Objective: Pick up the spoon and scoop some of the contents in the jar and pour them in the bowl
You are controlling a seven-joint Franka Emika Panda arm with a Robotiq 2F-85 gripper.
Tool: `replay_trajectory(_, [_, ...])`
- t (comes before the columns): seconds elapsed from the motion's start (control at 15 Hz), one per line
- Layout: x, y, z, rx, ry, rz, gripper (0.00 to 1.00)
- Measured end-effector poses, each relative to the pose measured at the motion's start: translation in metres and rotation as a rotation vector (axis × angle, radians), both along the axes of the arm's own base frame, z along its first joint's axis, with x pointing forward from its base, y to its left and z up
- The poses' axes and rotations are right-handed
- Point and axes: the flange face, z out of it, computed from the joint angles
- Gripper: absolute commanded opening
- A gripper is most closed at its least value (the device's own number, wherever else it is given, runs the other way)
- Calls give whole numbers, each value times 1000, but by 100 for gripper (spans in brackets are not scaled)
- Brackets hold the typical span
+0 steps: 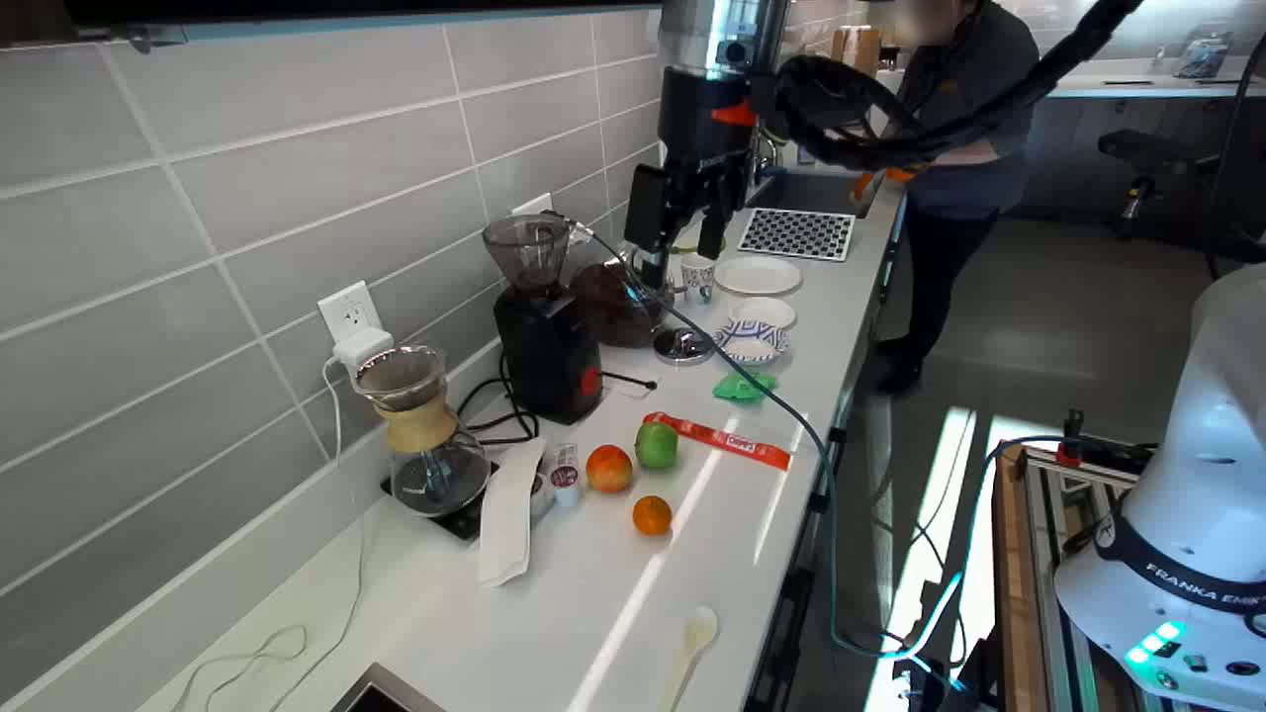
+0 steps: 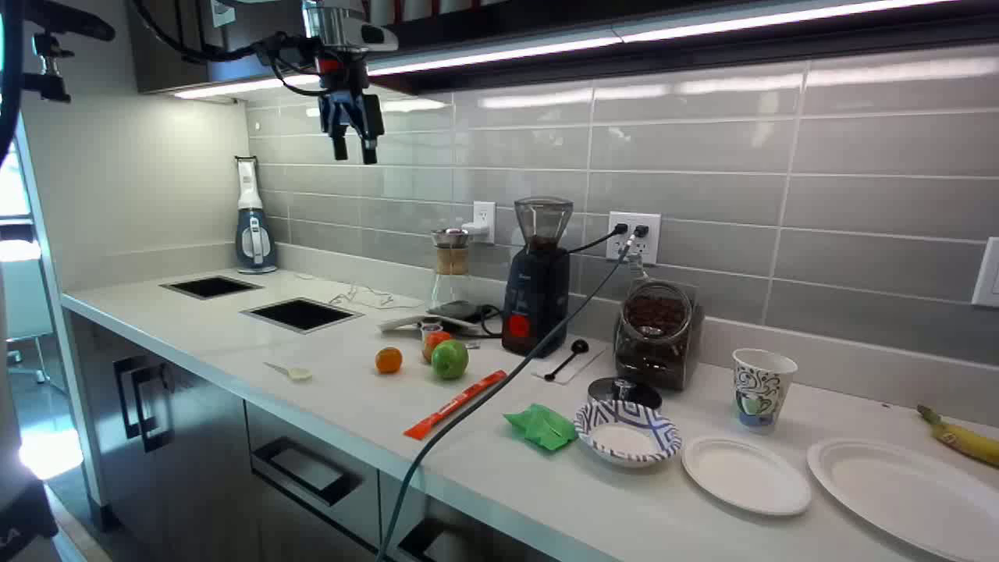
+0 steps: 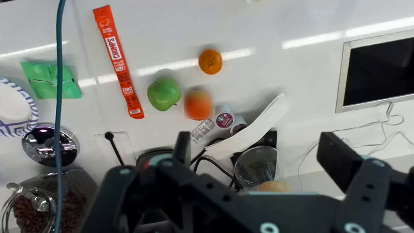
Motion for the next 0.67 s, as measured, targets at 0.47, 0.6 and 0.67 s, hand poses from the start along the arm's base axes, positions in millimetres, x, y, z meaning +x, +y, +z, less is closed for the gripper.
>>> replay_trajectory(0.47, [0,0,0,0,0,0,100])
replay_trajectory(0.6, [2,-5,-1,-8,0,-20,100])
replay_trajectory(0.67, [5,-12,-4,-17,4,-46,100])
